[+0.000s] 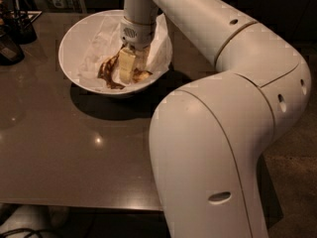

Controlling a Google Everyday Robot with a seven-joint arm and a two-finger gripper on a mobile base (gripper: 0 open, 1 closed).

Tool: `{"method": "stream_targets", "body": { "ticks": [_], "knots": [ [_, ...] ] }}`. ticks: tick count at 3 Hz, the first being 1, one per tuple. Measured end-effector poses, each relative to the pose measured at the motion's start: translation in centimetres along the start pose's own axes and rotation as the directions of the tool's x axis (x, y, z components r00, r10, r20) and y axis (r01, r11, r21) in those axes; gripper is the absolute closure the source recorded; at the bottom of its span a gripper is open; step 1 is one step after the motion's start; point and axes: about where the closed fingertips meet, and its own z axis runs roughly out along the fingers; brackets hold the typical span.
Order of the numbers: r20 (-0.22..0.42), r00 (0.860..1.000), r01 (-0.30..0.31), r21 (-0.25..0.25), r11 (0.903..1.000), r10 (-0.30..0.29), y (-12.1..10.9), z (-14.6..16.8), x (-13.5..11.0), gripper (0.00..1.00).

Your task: Pick banana from white bowl

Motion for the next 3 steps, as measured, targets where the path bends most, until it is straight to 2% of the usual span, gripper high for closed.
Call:
{"method": "stream_targets", "body": {
  "ticks": [3],
  "knots": [
    [-0.012, 1.0, -0.013, -0.012, 0.9998, 0.012, -0.3, 1.0, 0.3, 0.43]
  ]
}}
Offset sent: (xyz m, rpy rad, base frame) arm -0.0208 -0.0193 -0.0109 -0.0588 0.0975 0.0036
